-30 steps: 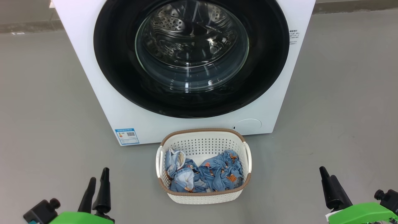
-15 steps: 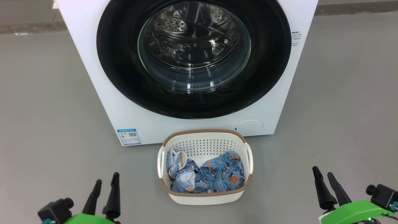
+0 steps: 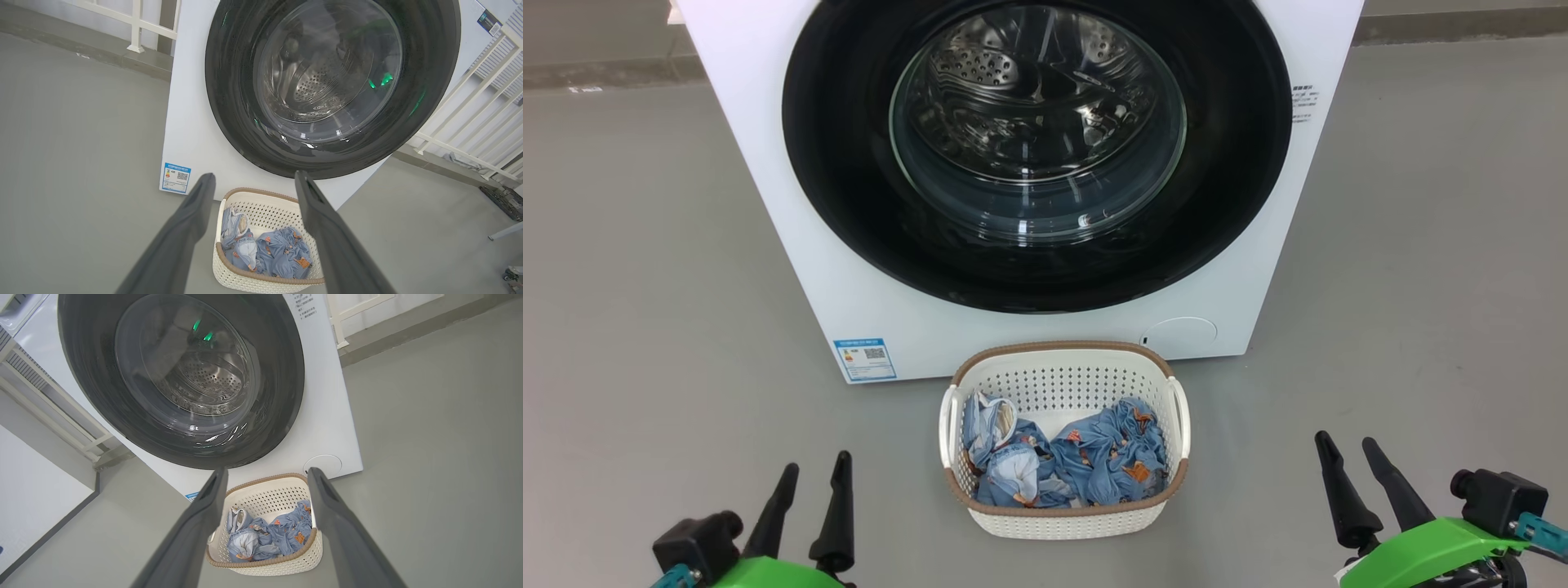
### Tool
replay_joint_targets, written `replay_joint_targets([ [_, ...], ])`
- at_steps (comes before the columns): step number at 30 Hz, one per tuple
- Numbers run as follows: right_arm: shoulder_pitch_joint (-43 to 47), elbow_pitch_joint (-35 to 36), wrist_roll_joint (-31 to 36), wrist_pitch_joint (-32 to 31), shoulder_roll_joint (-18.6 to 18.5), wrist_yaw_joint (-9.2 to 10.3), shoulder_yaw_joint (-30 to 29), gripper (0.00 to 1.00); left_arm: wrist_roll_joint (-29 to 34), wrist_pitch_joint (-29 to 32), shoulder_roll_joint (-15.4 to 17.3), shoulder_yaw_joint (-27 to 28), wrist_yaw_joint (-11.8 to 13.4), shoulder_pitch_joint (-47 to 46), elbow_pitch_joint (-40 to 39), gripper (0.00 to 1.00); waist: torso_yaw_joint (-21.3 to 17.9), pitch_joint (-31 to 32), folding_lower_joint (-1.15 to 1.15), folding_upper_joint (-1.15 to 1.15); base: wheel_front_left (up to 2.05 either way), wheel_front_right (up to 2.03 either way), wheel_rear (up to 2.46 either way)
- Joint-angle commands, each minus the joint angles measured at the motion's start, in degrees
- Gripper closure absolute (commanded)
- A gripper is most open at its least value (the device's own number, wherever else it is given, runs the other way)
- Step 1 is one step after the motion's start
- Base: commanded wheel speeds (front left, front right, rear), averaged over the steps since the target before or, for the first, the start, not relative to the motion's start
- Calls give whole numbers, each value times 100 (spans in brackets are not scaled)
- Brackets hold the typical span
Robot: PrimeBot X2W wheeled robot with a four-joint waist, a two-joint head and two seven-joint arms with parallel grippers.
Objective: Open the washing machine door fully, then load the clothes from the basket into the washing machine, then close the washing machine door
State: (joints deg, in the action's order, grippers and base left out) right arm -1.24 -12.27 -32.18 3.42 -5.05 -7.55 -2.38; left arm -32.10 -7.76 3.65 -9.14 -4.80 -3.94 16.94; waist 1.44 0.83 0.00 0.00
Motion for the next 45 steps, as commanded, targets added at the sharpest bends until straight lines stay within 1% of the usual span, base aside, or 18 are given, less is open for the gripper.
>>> replay_joint_targets([
  [1,-117,195,154,60,-46,5,127,0,173,-84,99,102,32,-274,-106,0,2,2,0,0,0,0,0],
  [12,-41,447,920,97,-62,5,262,0,924,-288,122,-11,164,-345,-1,0,32,29,0,0,0,0,0],
  [37,64,719,2498,323,-113,6,372,0,2435,-714,200,-311,375,-449,178,0,71,100,0,0,0,0,0],
  [45,83,730,2498,326,-88,6,336,0,2408,-724,200,-316,404,-450,224,0,68,112,0,0,0,0,0],
])
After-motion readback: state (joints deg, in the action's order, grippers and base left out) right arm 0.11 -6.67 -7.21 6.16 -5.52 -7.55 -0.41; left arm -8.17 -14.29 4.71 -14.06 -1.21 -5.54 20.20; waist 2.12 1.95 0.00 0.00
